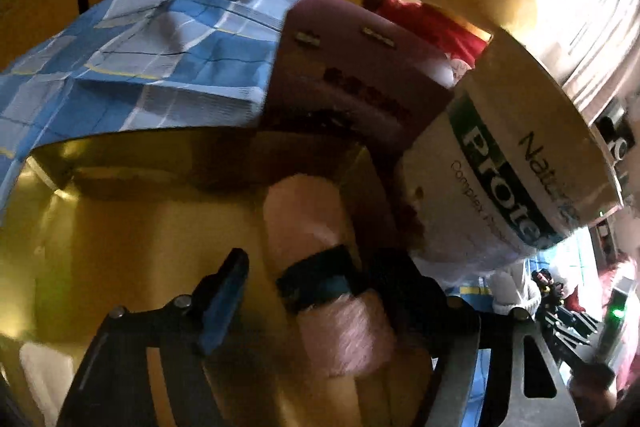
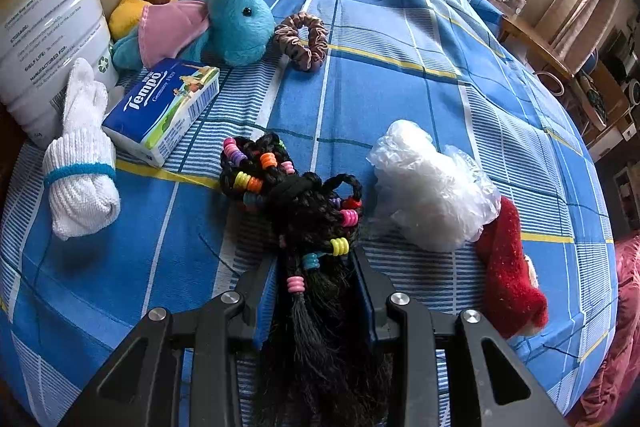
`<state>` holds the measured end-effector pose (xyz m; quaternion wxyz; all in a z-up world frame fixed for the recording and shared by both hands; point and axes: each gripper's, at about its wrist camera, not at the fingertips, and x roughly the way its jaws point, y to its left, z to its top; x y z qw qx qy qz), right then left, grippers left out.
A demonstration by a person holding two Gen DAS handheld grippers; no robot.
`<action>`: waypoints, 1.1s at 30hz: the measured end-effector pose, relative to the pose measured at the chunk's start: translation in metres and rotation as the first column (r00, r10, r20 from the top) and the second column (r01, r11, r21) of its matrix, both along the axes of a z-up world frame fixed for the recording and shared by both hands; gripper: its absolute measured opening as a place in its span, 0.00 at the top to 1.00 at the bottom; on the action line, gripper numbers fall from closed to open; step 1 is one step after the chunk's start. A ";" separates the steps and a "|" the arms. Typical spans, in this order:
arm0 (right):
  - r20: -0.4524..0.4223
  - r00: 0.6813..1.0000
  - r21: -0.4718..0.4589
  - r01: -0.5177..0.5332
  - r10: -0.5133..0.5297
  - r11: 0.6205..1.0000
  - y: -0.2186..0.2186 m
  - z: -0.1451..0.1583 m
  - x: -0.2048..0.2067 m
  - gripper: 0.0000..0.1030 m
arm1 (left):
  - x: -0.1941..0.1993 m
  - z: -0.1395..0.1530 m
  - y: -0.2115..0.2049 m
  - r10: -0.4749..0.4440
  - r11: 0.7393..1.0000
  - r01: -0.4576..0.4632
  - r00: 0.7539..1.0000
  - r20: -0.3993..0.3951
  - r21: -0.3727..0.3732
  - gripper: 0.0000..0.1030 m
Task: Organize soft objects
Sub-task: 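Carry the pink towel roll into the gold tray and open the left gripper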
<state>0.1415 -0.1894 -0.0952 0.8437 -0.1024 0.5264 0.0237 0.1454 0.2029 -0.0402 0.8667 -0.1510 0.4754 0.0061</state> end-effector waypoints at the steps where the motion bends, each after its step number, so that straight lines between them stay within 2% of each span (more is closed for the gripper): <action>1: 0.000 1.000 0.003 0.002 -0.002 1.000 0.000 0.000 0.000 0.67 | -0.007 0.002 0.001 0.010 1.000 -0.010 1.000 0.003 0.007 0.29; 6: 0.000 1.000 0.011 0.015 -0.015 1.000 -0.003 0.001 0.001 0.68 | -0.046 0.014 0.002 0.022 1.000 -0.022 0.999 0.029 -0.005 0.29; 11: 0.006 1.000 0.017 0.017 -0.018 1.000 -0.001 0.001 0.002 0.79 | -0.086 0.020 -0.007 0.003 1.000 -0.002 0.999 0.042 -0.024 0.29; 16: 0.001 0.999 0.044 0.041 -0.041 0.998 -0.005 0.001 0.003 0.86 | -0.122 0.026 -0.021 -0.043 0.999 0.041 0.997 0.066 0.017 0.29; 21: -0.039 0.994 0.121 0.102 -0.098 0.987 -0.019 0.008 0.010 0.89 | -0.139 0.026 -0.024 -0.081 0.995 0.077 0.994 0.078 0.056 0.29; 25: -0.014 0.993 0.150 0.114 -0.114 0.982 -0.025 0.036 0.023 0.89 | -0.149 0.027 -0.024 -0.093 0.994 0.087 0.991 0.096 0.070 0.29; 29: 0.036 0.992 0.156 0.116 -0.123 0.981 -0.021 0.075 0.052 0.89 | -0.153 0.028 -0.020 -0.085 0.996 0.080 0.991 0.108 0.045 0.29; 33: 0.092 0.987 0.102 0.125 -0.135 0.987 0.001 0.116 0.099 0.89 | -0.157 0.030 -0.018 -0.087 0.996 0.083 0.989 0.122 0.037 0.29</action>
